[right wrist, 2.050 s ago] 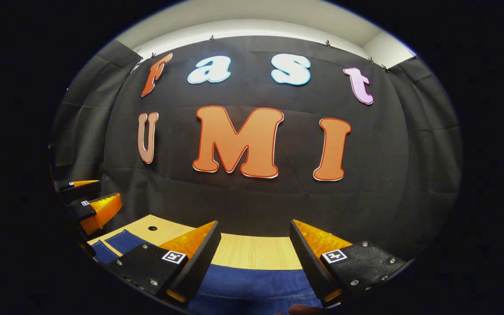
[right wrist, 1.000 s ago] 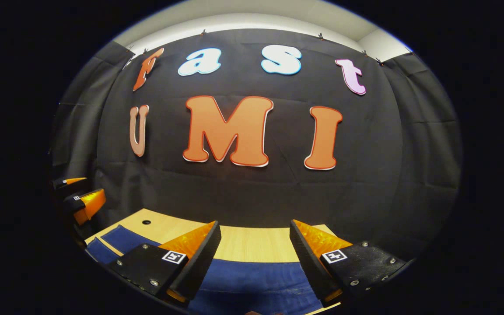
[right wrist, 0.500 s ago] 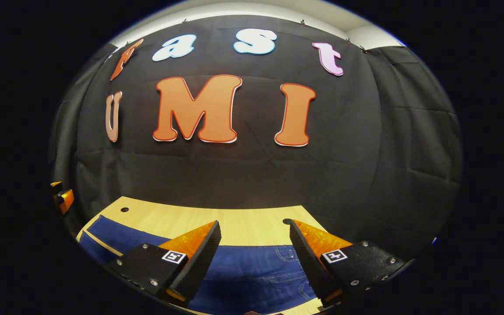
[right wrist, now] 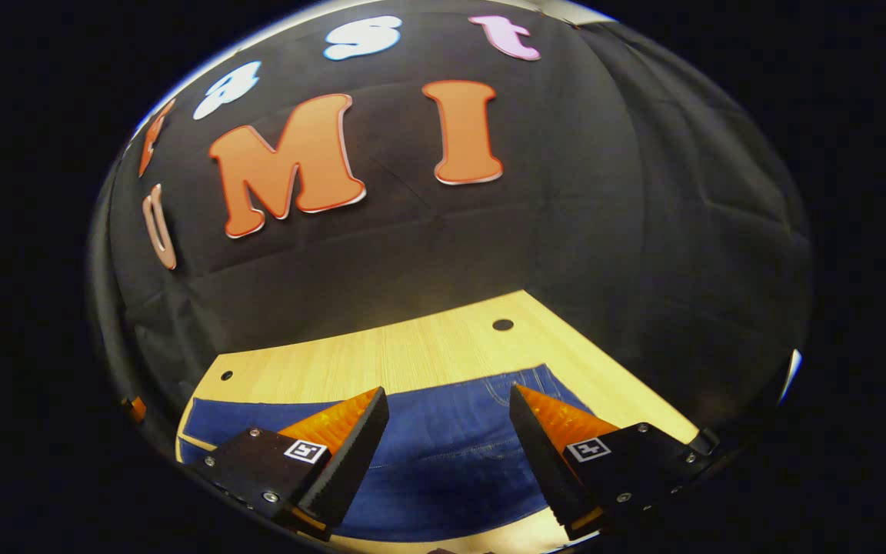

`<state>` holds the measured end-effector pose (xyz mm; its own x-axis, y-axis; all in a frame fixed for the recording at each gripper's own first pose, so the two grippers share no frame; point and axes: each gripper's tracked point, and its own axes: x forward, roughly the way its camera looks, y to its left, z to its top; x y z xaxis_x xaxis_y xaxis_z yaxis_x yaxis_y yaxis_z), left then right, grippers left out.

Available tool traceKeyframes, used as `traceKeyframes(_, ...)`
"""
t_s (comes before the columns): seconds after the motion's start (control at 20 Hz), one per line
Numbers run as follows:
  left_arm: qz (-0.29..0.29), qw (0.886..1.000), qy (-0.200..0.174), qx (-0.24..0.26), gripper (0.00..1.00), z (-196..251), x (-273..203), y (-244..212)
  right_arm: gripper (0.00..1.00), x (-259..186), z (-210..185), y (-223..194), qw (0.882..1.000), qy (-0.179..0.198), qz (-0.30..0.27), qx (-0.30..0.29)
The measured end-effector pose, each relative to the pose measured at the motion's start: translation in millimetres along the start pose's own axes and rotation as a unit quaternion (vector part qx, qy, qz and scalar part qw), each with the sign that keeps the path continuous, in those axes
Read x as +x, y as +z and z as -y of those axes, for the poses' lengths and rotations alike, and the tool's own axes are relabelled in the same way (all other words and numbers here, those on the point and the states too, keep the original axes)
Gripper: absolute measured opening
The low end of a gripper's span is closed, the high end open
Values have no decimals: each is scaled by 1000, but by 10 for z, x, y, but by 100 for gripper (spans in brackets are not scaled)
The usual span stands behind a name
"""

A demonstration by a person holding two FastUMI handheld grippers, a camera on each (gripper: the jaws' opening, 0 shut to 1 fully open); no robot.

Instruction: Grasp the waist and the cuffs of the jeans and fold them to make the two legs overlap; first hold the waist and fold one-third of the jeans toward the cuffs, then hold the cuffs and fold the remaining one-third in the same direction to finish folding.

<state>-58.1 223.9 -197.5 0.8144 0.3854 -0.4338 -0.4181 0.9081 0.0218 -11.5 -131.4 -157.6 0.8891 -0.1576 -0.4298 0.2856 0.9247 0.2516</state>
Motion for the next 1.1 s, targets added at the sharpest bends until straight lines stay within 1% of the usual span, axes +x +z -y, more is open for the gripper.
traceKeyframes(0.15, -48, 998, 20, -41, 99, -230, 75, -354, 97, 107, 246, -297, 999, -19, -39, 14)
traceKeyframes(0.25, -80, 994, 36, -72, 99, -439, 121, -606, 97, 122, 335, -476, 996, -21, -75, 43)
traceKeyframes(0.35, -123, 986, 55, -97, 99, -624, 156, -883, 98, 147, 373, -638, 991, -15, -107, 73)
traceKeyframes(0.4, -135, 983, 57, -114, 100, -678, 168, -975, 99, 141, 422, -720, 990, -15, -118, 80)
traceKeyframes(0.45, -149, 979, 60, -128, 98, -702, 173, -1024, 99, 150, 471, -785, 988, -18, -127, 83)
traceKeyframes(0.65, -195, 961, 64, -182, 98, -859, 276, -1297, 99, 149, 596, -941, 982, -30, -151, 112)
traceKeyframes(0.75, -218, 949, 62, -219, 98, -857, 279, -1412, 99, 164, 667, -1027, 977, -36, -166, 131)
traceKeyframes(0.8, -229, 942, 63, -239, 96, -887, 290, -1476, 99, 179, 685, -1065, 973, -35, -176, 142)
traceKeyframes(0.85, -247, 932, 71, -255, 98, -917, 274, -1577, 99, 171, 703, -1103, 970, -35, -185, 157)
traceKeyframes(0.9, -259, 923, 77, -274, 97, -927, 260, -1639, 99, 183, 699, -1140, 965, -27, -193, 173)
traceKeyframes(0.95, -266, 913, 76, -299, 99, -898, 272, -1697, 99, 186, 732, -1199, 961, -29, -200, 189)
traceKeyframes(1.05, -281, 889, 69, -354, 98, -872, 280, -1781, 99, 166, 790, -1292, 952, -36, -216, 212)
traceKeyframes(1.1, -285, 879, 67, -377, 98, -876, 295, -1800, 99, 171, 815, -1320, 950, -37, -219, 218)
